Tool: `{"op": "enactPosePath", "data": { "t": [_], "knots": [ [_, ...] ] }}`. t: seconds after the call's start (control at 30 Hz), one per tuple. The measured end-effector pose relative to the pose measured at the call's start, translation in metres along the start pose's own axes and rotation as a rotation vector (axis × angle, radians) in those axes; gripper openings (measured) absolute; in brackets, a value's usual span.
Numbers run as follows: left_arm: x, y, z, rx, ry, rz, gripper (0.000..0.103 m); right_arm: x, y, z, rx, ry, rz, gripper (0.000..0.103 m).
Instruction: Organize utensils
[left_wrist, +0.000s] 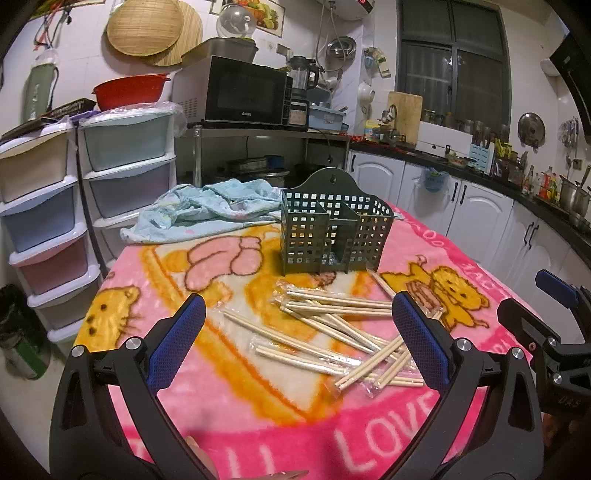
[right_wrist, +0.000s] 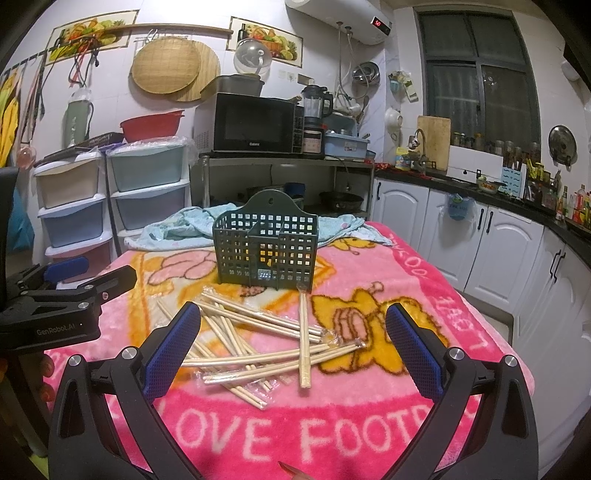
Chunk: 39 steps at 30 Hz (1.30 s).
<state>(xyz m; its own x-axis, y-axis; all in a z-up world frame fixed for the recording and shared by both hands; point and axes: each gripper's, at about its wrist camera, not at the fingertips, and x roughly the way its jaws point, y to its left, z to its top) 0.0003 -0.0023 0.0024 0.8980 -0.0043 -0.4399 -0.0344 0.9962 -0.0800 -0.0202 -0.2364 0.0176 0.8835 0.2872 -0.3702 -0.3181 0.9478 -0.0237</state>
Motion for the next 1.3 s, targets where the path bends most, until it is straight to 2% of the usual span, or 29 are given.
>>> {"op": "enactPosePath", "data": {
  "t": [0.27, 0.47, 0.77, 1.03, 1.3],
  "knots": [
    [0.0, 0.005, 0.003, -0.023, 0.003, -0.018, 0.093, 0.013, 0.001, 0.0, -0.021, 0.032, 0.051, 0.097],
    [0.007, 0.025, 0.001, -0.07, 0.02, -0.019, 0.093, 0.012, 0.009, 0.004, -0.069, 0.037, 0.1, 0.097],
    [0.018, 0.052, 0.002, -0.148, 0.057, -0.004, 0.093, 0.028, 0.015, 0.016, -0.115, 0.101, 0.167, 0.097],
    [0.041, 0.075, 0.004, -0.193, 0.13, 0.024, 0.093, 0.059, 0.009, 0.028, -0.107, 0.177, 0.179, 0.097],
    [0.071, 0.089, 0.007, -0.235, 0.21, -0.001, 0.093, 0.095, -0.006, 0.04, -0.084, 0.214, 0.158, 0.097]
  ]
}}
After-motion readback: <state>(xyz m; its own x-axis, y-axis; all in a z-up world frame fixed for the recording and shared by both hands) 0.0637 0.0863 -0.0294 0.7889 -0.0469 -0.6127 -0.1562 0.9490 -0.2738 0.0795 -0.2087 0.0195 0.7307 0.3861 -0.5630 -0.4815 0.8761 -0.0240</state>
